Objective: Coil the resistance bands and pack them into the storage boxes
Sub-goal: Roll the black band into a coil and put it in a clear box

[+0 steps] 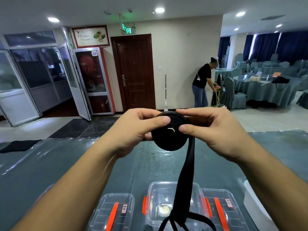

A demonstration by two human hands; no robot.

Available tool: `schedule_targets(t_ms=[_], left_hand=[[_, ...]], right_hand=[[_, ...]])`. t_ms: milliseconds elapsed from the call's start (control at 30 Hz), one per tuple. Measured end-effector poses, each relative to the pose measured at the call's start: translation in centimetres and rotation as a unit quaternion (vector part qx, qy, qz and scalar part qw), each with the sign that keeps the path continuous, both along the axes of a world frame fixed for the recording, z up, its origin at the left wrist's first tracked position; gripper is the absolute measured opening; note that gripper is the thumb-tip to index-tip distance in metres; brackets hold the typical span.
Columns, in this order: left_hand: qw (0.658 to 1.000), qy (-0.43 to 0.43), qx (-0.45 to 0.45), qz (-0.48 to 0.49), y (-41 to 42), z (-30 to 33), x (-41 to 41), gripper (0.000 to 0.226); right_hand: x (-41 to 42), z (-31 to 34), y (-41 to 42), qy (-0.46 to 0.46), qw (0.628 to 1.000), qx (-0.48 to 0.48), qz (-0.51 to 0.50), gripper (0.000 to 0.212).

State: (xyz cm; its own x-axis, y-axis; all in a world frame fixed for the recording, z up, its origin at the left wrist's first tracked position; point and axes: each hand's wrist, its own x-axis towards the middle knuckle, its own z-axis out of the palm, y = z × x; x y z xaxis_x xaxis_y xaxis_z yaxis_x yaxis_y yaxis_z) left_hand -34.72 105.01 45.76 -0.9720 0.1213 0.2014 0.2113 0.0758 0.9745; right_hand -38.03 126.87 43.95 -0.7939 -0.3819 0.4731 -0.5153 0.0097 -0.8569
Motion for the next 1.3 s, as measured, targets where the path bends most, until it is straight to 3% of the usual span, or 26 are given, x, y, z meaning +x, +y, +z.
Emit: schedule_targets(t_ms=[100,267,433,633,833,1000,1200,1300], left_hand=[[1.000,0.017,0.009,0.009,-0.2,0.2,-0.1,0.030],[0.997,0.014,0.080,0.015,-0.1,-0.7,-0.2,0.035],[1.000,0.014,-0.025,0.003,-0.7,0.4,0.3,0.032],[0.997,0.021,0.072,0.020,-0.2,-0.7,-0.1,0.037],[1.000,0.021,-0.017,-0.006,-1.0,0.6,0.2,0.032],[0.997,0.030,0.073,0.017,-0.4,-0.5,-0.1,0.037],[1.000,0.031,-0.002,-0.002,-0.7,0.5,0.2,0.028],[0.999,0.037,0.037,0.002,-0.6,0.1,0.0,0.032]], right_hand=[[0.0,0.1,-0.4,-0.001,1.000,-0.021,0.002,0.043],[0.0,-0.3,-0.6,0.017,0.999,-0.048,-0.015,0.052],[-0.3,0.3,-0.3,0.016,0.999,0.031,0.011,0.046],[0.1,0.5,-0.8,0.024,0.999,-0.035,0.002,0.051],[-0.1,0.8,-0.1,0.016,0.999,0.024,0.022,0.047],[0.1,0.3,-0.6,0.049,0.995,-0.080,-0.022,0.042],[0.3,0.6,-0.2,0.043,0.998,-0.040,0.009,0.038],[0.4,0.7,-0.4,0.041,0.997,-0.063,0.008,0.043]])
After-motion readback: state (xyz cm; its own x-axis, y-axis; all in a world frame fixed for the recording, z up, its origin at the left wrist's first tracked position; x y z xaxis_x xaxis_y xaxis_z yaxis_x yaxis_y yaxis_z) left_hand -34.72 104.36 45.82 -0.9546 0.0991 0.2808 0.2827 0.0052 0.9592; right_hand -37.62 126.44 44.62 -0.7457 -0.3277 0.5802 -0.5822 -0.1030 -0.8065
